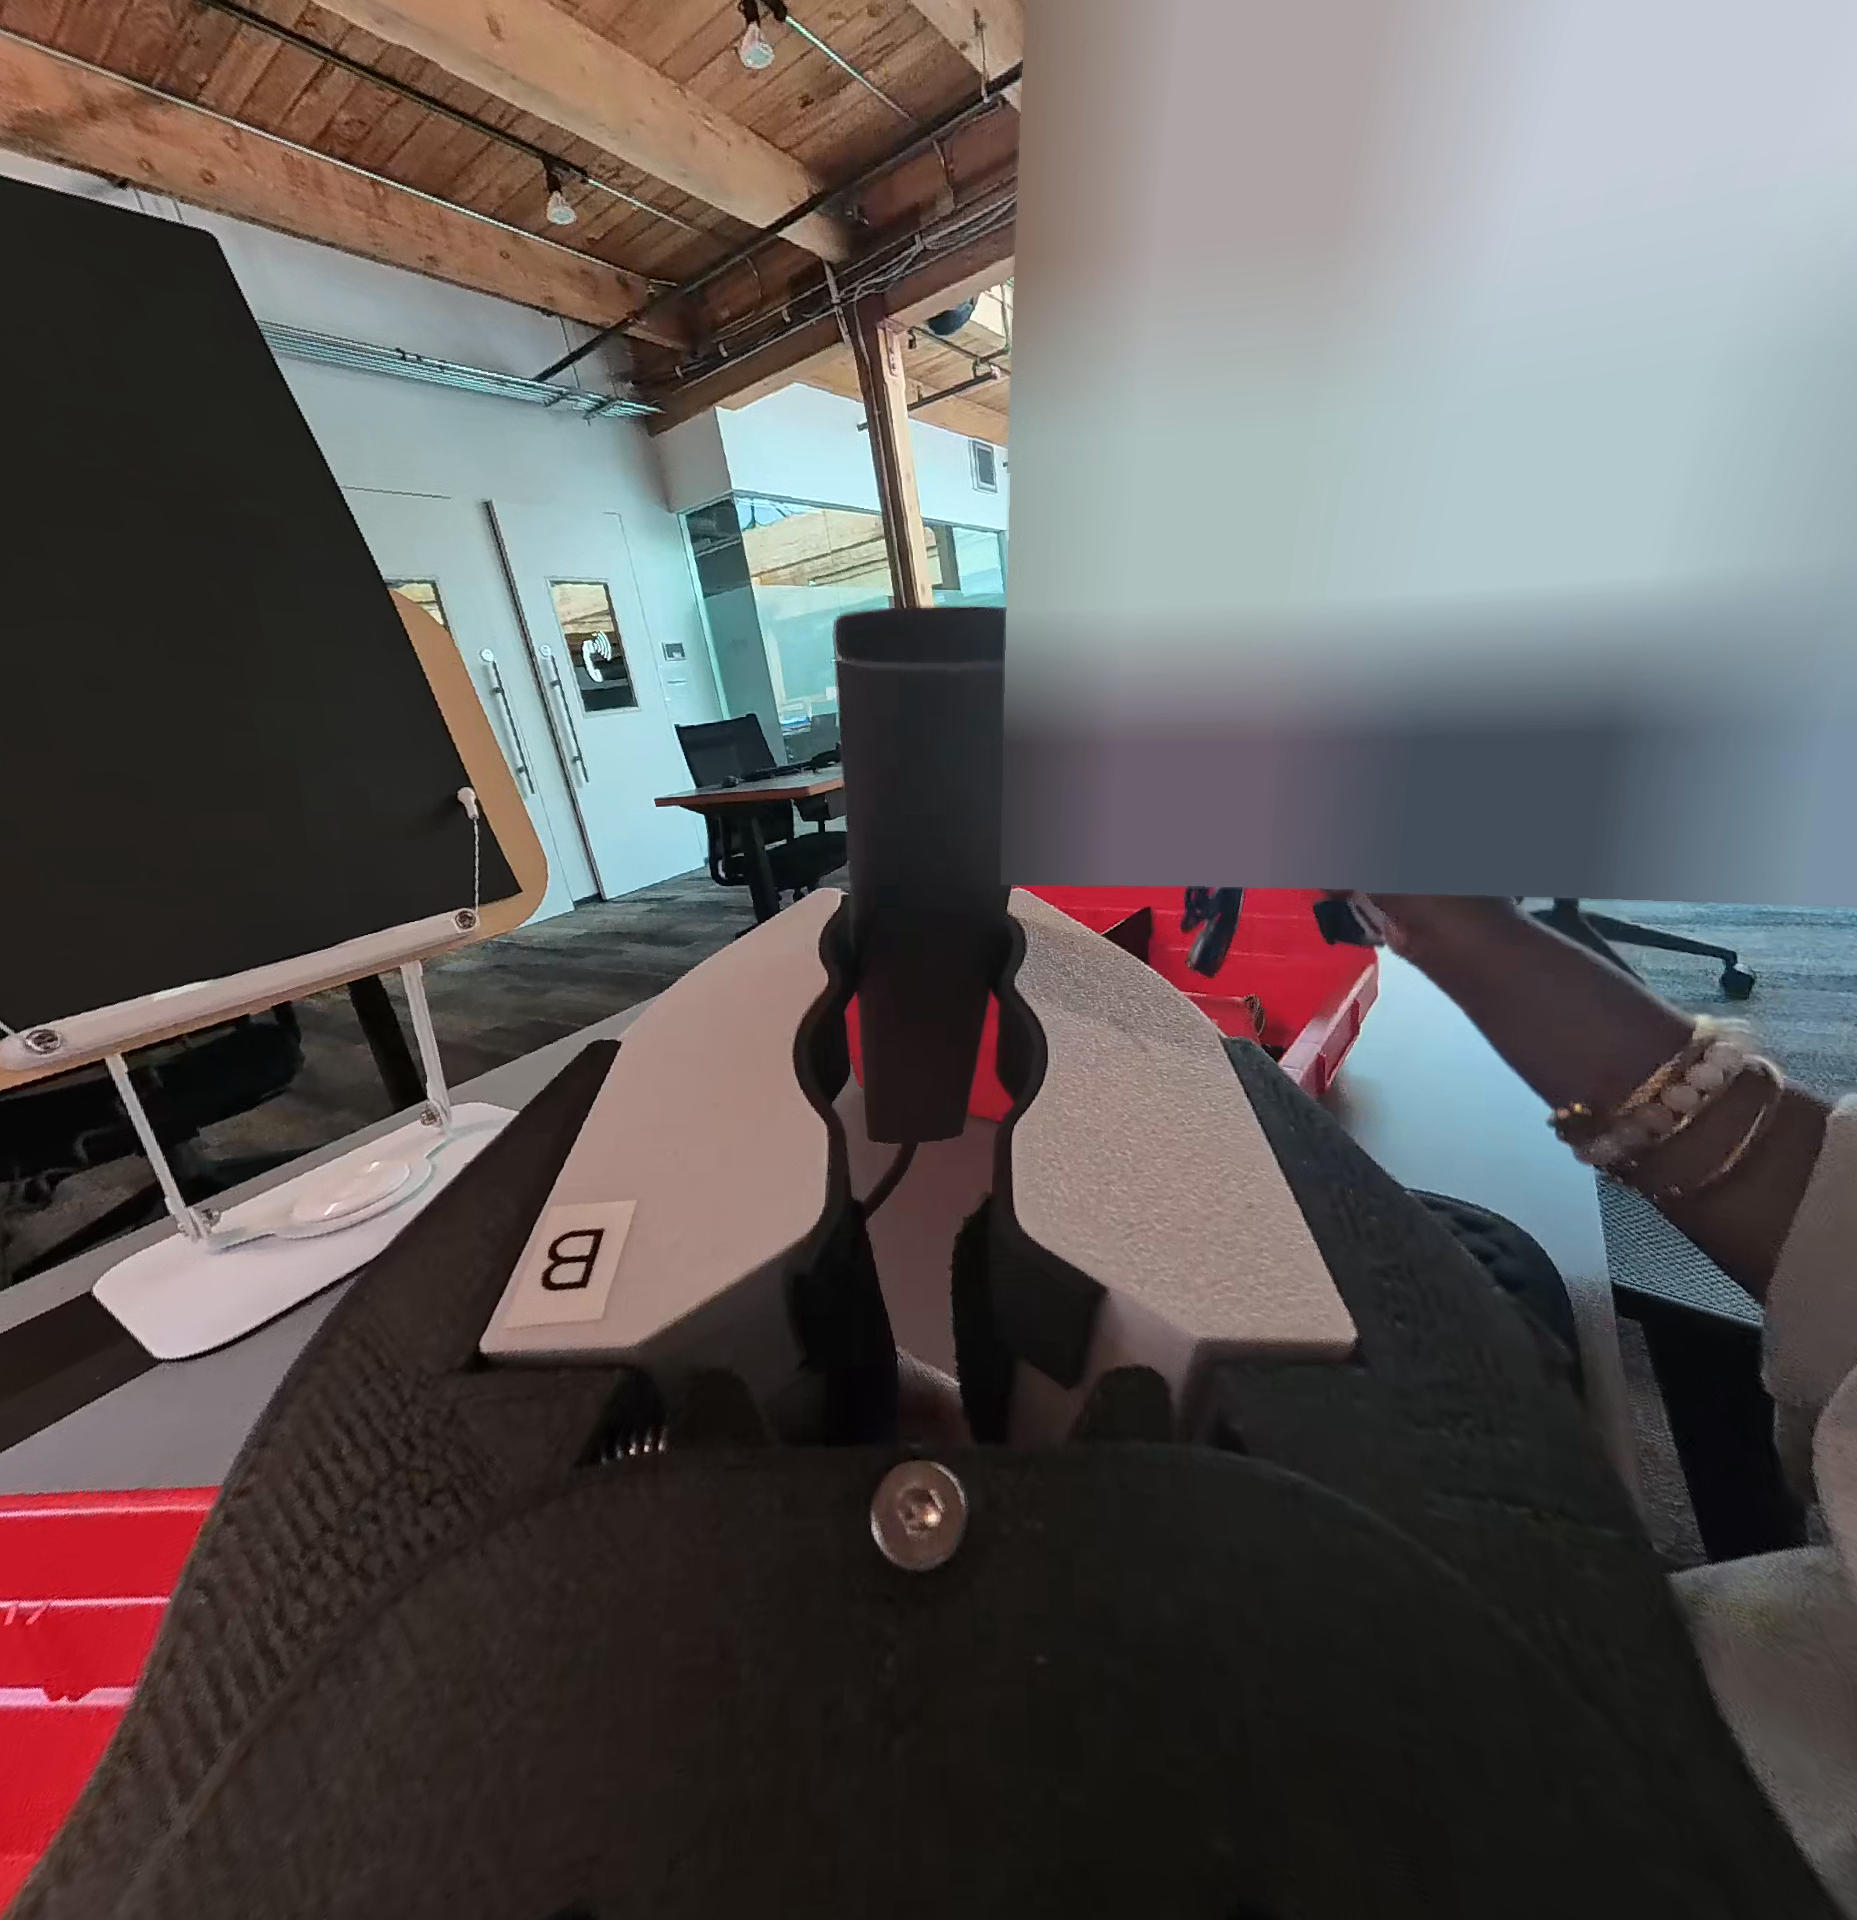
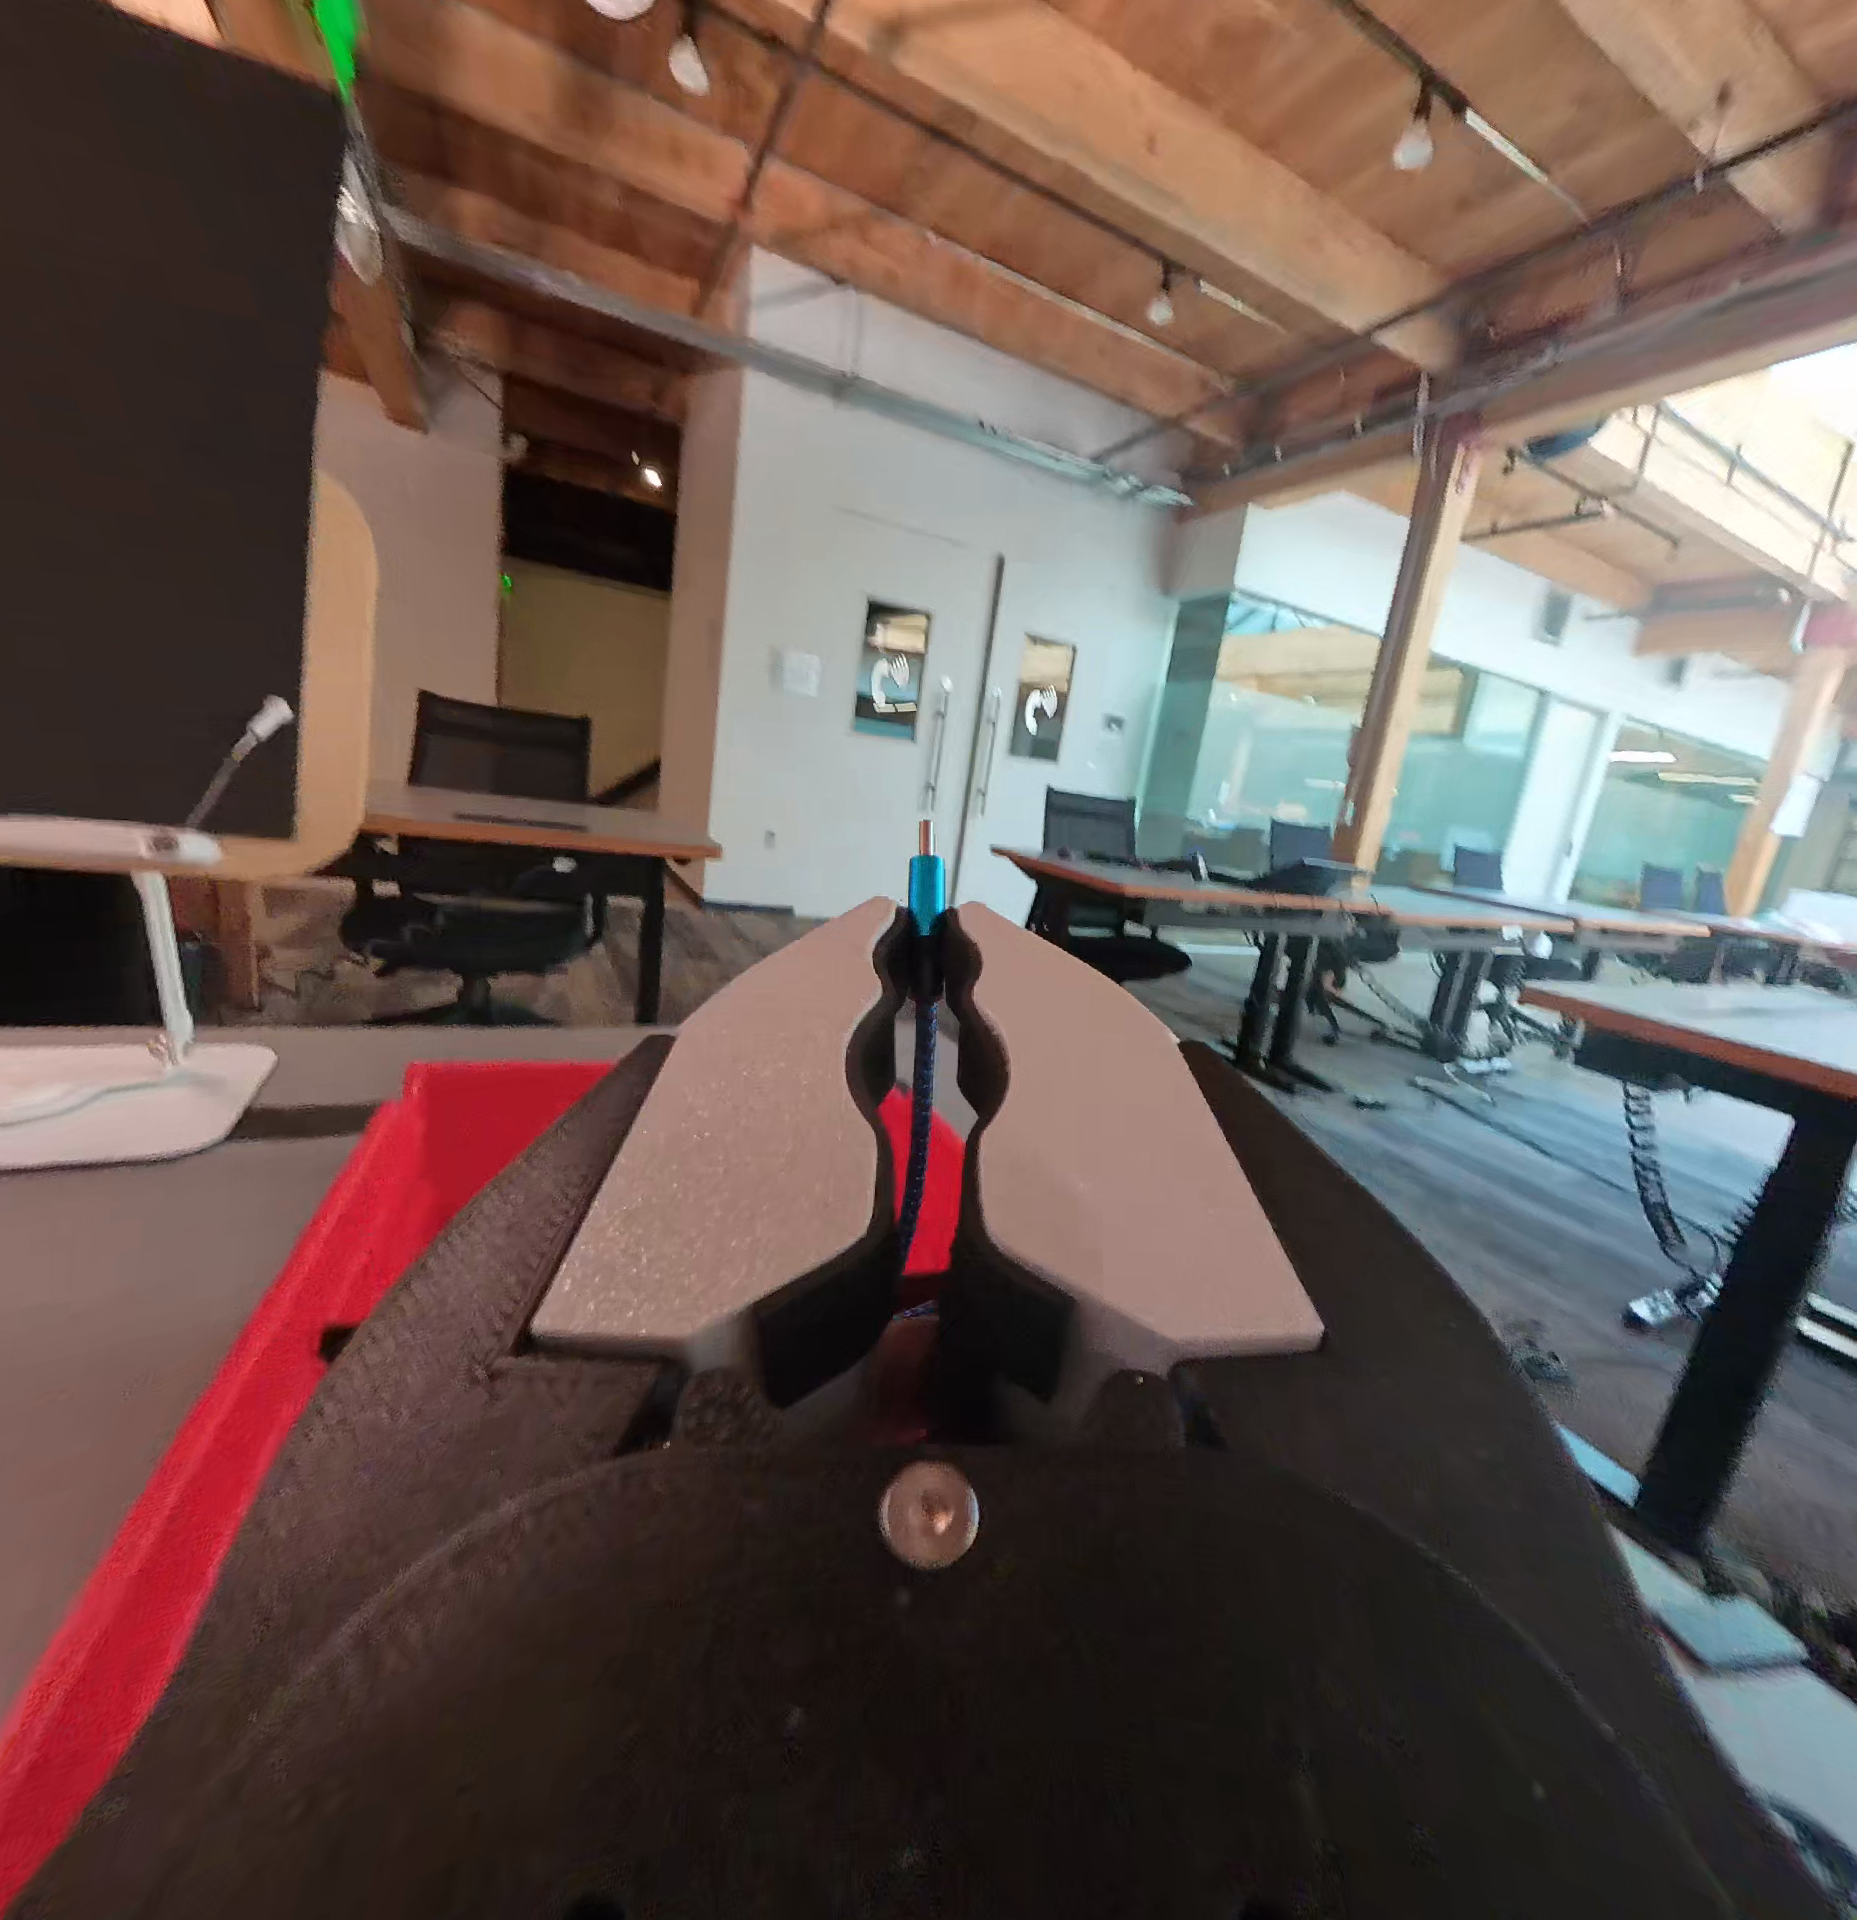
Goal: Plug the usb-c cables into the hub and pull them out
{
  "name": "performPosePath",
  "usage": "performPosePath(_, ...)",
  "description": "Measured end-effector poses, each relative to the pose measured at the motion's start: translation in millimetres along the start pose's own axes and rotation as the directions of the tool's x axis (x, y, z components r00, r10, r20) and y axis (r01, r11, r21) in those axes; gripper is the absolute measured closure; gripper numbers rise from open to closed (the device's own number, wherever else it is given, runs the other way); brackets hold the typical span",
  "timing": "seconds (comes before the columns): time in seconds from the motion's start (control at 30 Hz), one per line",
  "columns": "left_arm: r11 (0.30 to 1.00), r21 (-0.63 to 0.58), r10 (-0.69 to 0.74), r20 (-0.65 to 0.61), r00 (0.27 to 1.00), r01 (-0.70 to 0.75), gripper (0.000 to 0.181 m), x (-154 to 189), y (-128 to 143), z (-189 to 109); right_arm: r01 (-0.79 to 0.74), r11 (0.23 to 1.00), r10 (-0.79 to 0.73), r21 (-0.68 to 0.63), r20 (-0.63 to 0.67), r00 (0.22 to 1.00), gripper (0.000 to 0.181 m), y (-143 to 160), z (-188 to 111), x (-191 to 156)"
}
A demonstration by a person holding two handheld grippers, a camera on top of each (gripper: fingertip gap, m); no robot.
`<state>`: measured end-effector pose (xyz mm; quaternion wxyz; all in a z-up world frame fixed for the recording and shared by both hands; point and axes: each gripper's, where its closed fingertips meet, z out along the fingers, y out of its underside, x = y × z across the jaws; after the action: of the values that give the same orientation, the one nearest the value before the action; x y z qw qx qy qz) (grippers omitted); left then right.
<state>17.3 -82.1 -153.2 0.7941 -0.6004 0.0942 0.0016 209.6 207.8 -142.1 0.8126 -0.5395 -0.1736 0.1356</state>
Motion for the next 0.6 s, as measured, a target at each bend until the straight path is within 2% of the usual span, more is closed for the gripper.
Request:
performPosePath(0.1,1.0,0.001,0.0,-0.004,1.0,0.0,0.159,1,0,1,0.03,0.994,-0.03,-0.102,-0.001,1.0,0.176,35,-2,-8)
performPosePath(0.17,1.0,0.001,-0.005,-0.011,1.0,0.005,0.159,2,1,2,0.048,0.973,-0.035,-0.227,0.061,0.998,0.175,65,0,-20)
performPosePath(0.2,1.0,0.002,-0.007,-0.012,1.0,0.007,0.159,2,2,3,0.061,0.956,-0.038,-0.288,0.085,0.996,0.169,78,0,-24)
performPosePath(0.27,1.0,0.006,-0.004,-0.011,1.0,0.004,0.159,3,2,2,0.089,0.943,-0.051,-0.321,0.123,0.991,0.154,84,0,-27)
performPosePath(0.37,1.0,0.022,0.001,-0.003,1.0,-0.001,0.159,1,0,2,0.085,0.955,-0.039,-0.283,0.165,0.986,0.151,74,-3,-29)
performPosePath(0.47,0.999,0.041,-0.027,-0.007,1.0,0.027,0.159,1,1,3,0.033,0.979,0.029,-0.201,0.298,0.954,0.146,53,-13,-47)
performPosePath(0.5,0.998,0.052,-0.039,-0.004,0.999,0.04,0.159,0,1,3,0.005,0.987,0.06,-0.163,0.39,0.919,0.146,42,-20,-62)
performPosePath(0.6,0.988,0.117,-0.099,-0.01,0.995,0.099,0.159,-3,-4,1,-0.105,0.994,0.078,0.002,0.661,0.747,0.123,-1,-56,-115)
